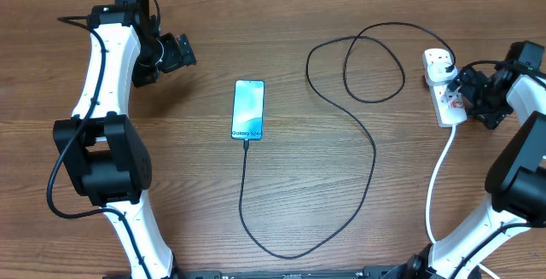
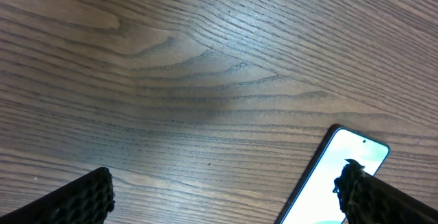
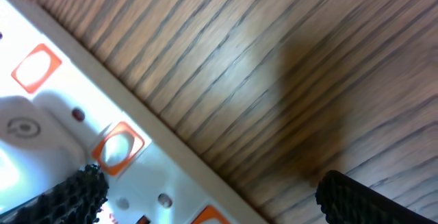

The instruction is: Plug charger to phone and switch on socket

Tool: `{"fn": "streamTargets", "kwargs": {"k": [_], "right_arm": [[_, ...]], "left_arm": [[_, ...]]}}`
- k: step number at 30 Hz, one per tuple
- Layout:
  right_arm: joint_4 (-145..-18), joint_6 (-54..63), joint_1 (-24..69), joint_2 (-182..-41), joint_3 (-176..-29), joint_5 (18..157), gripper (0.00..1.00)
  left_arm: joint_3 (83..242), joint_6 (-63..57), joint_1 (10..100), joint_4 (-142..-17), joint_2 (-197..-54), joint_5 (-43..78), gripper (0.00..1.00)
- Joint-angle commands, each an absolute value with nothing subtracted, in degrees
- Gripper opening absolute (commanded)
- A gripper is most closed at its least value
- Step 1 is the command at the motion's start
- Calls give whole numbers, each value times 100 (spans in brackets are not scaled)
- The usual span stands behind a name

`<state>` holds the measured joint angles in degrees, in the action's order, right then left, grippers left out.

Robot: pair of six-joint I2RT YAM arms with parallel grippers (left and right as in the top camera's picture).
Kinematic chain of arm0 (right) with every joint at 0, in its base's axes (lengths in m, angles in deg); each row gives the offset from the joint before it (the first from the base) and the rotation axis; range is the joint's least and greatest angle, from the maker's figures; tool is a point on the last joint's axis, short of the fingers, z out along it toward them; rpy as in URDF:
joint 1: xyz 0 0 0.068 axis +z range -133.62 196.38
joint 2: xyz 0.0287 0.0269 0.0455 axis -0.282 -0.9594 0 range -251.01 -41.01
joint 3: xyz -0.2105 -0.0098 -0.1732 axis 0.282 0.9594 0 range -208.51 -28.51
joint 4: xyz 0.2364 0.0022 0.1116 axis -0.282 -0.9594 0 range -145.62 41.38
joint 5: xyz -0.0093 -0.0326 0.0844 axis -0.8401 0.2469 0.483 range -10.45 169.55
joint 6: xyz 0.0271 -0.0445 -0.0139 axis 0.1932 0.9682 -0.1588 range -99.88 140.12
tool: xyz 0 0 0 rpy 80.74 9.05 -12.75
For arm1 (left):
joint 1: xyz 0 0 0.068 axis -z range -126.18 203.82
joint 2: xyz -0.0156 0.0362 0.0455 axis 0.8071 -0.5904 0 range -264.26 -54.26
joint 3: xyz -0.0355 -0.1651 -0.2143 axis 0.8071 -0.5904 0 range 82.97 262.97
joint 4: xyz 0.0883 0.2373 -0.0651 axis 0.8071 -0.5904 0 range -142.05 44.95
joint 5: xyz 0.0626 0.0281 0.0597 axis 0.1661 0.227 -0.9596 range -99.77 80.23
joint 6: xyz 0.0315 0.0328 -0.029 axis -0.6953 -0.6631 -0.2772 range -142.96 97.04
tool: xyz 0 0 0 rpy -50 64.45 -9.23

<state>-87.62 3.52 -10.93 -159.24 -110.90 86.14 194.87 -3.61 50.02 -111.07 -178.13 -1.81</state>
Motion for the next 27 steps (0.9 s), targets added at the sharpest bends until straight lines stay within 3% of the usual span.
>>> {"fn": "streamTargets", "kwargs": {"k": [1, 27], "right_arm": [[-8651, 387, -1192, -15835, -11230, 8655, 100], [-8314, 389, -1128, -16049, -10976, 8754, 100]], "left_arm": [[19530, -365, 5007, -11102, -17772, -137, 100], [19530, -365, 5007, -11102, -17772, -137, 100]]}}
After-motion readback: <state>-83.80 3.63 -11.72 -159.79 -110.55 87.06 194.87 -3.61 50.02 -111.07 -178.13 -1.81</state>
